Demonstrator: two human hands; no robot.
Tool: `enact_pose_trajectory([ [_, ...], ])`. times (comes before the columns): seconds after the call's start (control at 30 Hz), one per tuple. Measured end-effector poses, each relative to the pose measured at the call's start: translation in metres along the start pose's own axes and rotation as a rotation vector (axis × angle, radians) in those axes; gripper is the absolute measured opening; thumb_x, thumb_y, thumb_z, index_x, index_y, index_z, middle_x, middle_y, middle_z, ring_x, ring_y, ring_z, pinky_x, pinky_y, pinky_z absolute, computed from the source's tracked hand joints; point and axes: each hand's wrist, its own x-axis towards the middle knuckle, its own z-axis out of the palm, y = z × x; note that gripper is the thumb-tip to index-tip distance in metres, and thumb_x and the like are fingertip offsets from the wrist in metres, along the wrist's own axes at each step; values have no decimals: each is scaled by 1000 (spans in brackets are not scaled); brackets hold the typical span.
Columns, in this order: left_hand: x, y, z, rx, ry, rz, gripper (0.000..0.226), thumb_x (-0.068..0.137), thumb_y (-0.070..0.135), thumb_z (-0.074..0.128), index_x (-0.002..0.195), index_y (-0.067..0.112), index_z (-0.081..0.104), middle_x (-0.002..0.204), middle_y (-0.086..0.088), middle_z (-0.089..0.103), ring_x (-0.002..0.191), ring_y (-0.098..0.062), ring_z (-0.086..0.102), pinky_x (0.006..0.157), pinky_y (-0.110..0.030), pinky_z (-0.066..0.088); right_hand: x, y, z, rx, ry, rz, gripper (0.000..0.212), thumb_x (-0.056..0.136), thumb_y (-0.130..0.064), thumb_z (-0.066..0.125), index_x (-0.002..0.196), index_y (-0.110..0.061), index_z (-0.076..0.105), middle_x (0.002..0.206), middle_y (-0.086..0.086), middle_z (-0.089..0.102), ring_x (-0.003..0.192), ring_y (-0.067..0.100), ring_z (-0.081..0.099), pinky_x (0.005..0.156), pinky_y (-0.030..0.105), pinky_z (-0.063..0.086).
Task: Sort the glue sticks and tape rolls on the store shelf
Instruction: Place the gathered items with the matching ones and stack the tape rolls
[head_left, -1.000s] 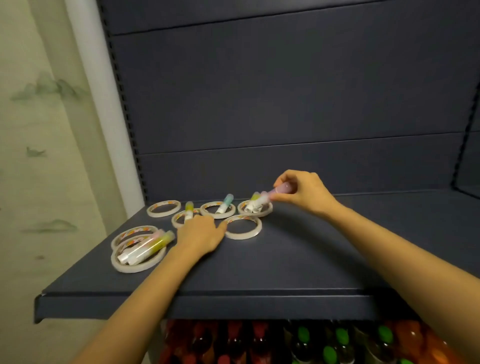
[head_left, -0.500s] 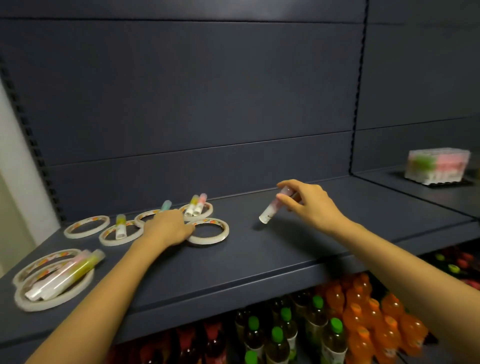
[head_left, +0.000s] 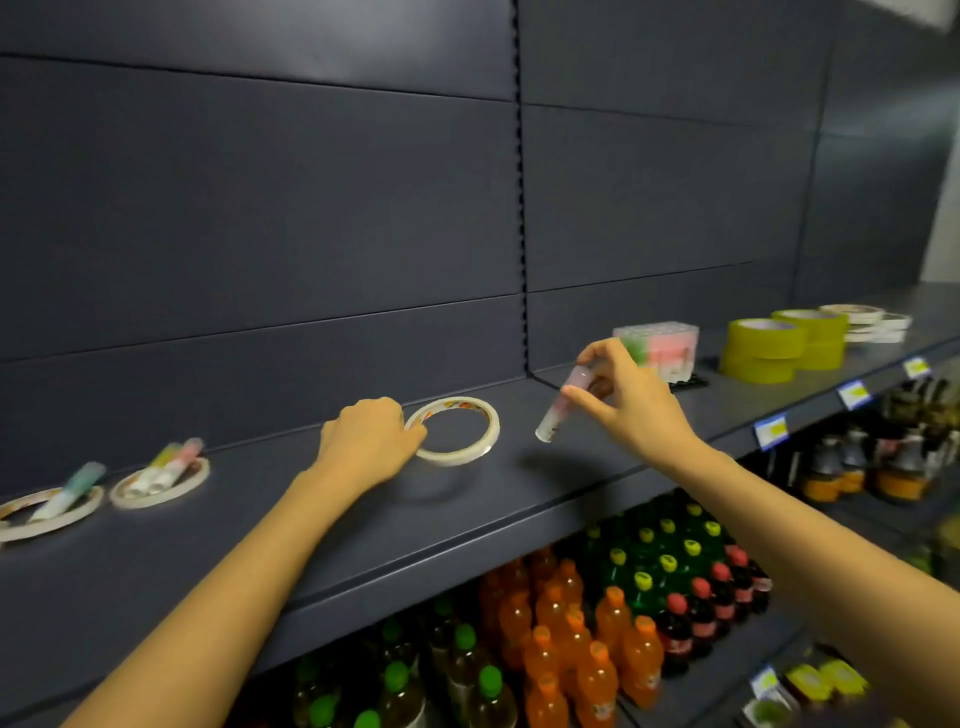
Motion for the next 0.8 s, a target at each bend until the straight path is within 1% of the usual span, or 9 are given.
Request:
enact_pose_trajectory([
  [0.13, 13, 70, 20, -51, -24, 68, 40, 91, 36, 48, 56, 18, 44, 56, 2, 46, 62, -22, 49, 60, -29, 38, -1, 53, -44, -67, 47, 45, 34, 85, -38, 65, 108, -21, 47, 91, -3, 66, 89, 22, 65, 78, 39, 52],
  [0.23, 21, 114, 34, -67, -13, 96, 41, 91, 36, 48, 55, 17, 43, 54, 2, 46, 54, -17, 44, 54, -27, 33, 0, 88, -73, -113, 61, 88, 38, 84, -38, 66, 109, -18, 47, 93, 1, 69, 93, 28, 64, 80, 44, 51],
  [0.37, 33, 161, 50, -55, -16, 132, 41, 90, 35, 47, 54, 17, 43, 53, 2, 44, 52, -15, 41, 51, -26, 30, 2, 125, -103, -114, 90, 107, 35, 83, -35, 68, 106, -17, 49, 86, -2, 67, 89, 25, 65, 77, 45, 52],
  [0.47, 44, 190, 57, -52, -18, 161, 40, 91, 35, 46, 54, 18, 43, 53, 3, 45, 51, -13, 40, 50, -25, 29, 9, 149, -120, -118, 115, 107, 32, 83, -35, 68, 104, -18, 50, 88, -1, 70, 89, 23, 66, 78, 43, 52],
  [0.6, 61, 220, 70, -54, -31, 186, 44, 91, 37, 45, 53, 17, 40, 52, 2, 43, 49, -14, 38, 49, -24, 29, 27, 181, -134, -93, 135, 91, 28, 84, -31, 68, 100, -20, 48, 88, 2, 69, 84, 25, 66, 78, 47, 52],
  [0.67, 73, 232, 78, -42, -30, 194, 43, 91, 37, 46, 53, 17, 38, 52, 2, 42, 49, -15, 37, 49, -24, 28, 39, 197, -136, -84, 151, 73, 28, 83, -28, 69, 98, -20, 47, 86, 4, 69, 81, 24, 66, 77, 45, 53],
  [0.8, 97, 254, 93, -20, -43, 197, 42, 90, 36, 46, 54, 18, 35, 53, 2, 40, 49, -15, 34, 50, -25, 28, 71, 234, -131, -98, 141, 33, 29, 84, -25, 69, 103, -14, 49, 85, 4, 67, 81, 24, 67, 75, 40, 53],
])
